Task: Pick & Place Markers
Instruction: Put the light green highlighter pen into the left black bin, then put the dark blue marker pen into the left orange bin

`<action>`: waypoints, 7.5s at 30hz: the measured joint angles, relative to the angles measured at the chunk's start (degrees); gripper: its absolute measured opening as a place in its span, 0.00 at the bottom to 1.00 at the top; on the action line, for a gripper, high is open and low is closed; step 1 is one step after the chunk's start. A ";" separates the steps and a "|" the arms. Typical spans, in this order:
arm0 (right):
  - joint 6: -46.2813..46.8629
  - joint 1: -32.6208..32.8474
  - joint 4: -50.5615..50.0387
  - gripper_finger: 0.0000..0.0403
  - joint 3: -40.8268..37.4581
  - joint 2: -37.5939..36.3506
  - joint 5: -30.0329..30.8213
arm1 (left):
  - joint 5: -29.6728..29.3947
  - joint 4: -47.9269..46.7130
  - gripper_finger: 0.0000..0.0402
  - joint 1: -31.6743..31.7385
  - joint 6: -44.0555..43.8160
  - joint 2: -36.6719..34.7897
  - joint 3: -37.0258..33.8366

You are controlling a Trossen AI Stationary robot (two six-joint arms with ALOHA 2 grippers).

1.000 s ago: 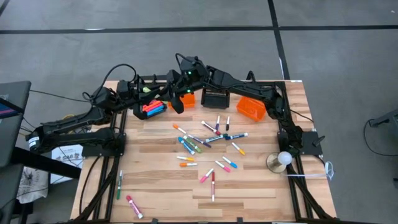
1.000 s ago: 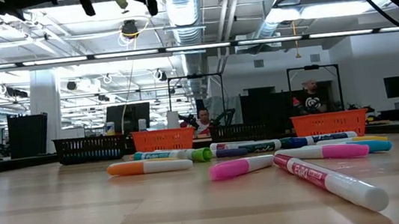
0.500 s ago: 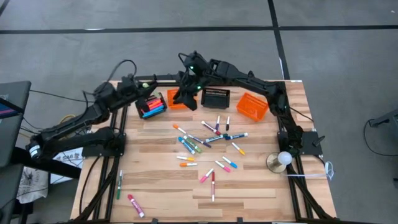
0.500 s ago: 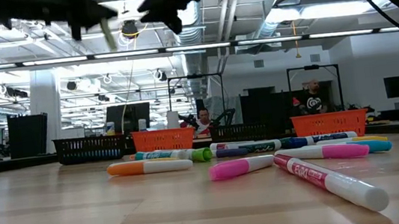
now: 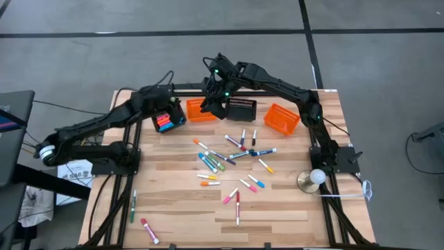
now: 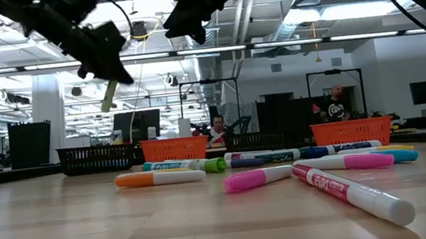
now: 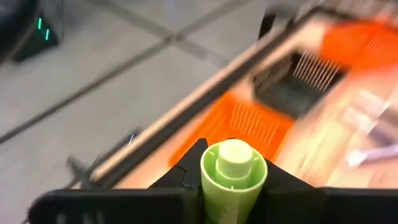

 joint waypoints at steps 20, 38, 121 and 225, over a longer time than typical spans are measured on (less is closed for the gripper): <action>-6.11 -1.14 -2.68 0.27 -0.07 0.00 -0.16 | -6.56 -20.82 0.12 0.69 5.38 23.59 10.41; -6.04 -0.92 -2.57 0.27 -0.07 0.00 -1.68 | -3.30 -23.14 0.12 5.03 9.96 29.64 10.39; 4.36 10.27 -3.53 0.31 -71.77 -33.87 25.34 | 9.95 -21.11 0.43 -22.53 -7.12 -23.22 13.43; 28.94 6.77 65.99 0.11 -70.10 -43.77 -12.58 | 13.62 -6.49 0.42 -22.51 -7.28 -13.63 13.41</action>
